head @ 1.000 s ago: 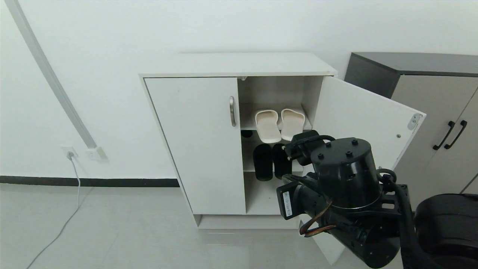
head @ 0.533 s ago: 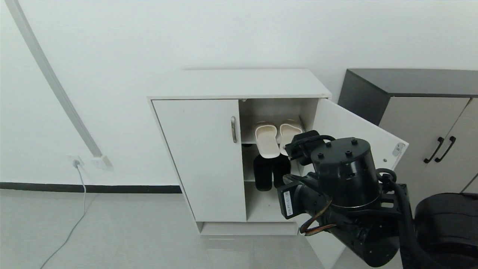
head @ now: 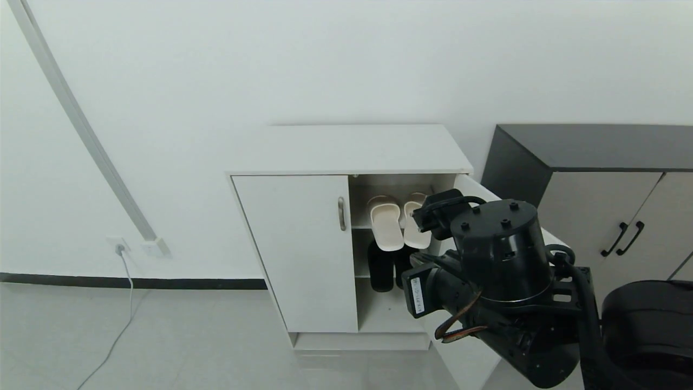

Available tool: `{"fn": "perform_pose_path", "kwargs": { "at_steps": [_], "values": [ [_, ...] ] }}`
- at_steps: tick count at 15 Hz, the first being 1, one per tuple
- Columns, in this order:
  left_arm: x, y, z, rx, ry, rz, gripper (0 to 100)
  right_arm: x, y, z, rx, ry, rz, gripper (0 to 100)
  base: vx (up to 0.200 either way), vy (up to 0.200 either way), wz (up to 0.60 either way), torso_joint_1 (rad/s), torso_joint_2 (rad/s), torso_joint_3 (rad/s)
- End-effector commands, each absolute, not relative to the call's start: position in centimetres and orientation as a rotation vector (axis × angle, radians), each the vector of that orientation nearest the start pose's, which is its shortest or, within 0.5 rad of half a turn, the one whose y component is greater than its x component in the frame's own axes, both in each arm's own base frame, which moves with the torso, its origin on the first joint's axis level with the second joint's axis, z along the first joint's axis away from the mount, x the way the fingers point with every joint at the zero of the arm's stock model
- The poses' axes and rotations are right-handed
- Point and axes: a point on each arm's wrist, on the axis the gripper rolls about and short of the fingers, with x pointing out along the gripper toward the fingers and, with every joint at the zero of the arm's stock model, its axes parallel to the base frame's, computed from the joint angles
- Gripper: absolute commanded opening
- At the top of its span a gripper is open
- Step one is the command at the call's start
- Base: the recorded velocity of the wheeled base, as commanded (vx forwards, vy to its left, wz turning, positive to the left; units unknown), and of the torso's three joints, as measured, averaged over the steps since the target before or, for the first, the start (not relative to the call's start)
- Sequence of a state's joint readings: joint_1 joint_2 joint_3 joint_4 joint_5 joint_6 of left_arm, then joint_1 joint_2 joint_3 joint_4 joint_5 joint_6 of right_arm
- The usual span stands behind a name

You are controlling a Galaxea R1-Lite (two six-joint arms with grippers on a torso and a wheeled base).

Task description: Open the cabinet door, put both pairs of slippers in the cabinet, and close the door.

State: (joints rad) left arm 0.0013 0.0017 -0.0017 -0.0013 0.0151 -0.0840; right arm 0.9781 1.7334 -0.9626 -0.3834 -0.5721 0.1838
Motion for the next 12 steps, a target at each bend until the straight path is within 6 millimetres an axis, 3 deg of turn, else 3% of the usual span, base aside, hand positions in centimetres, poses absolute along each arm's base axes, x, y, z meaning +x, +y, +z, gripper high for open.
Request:
{"fn": "perform_pose_path", "kwargs": {
  "at_steps": [1,12],
  "values": [
    [-2.28,0.03,7.61,-0.084,-0.002,0.017,0,18.77,25.73,19.04,-0.094,0.315,0.373,0,0.0,0.0,0.0,0.227,-0.54,-0.32],
    [-2.28,0.03,7.61,-0.084,-0.002,0.017,0,18.69,25.6,19.13,-0.092,0.313,0.373,0,0.0,0.0,0.0,0.233,-0.53,-0.297]
  ]
}}
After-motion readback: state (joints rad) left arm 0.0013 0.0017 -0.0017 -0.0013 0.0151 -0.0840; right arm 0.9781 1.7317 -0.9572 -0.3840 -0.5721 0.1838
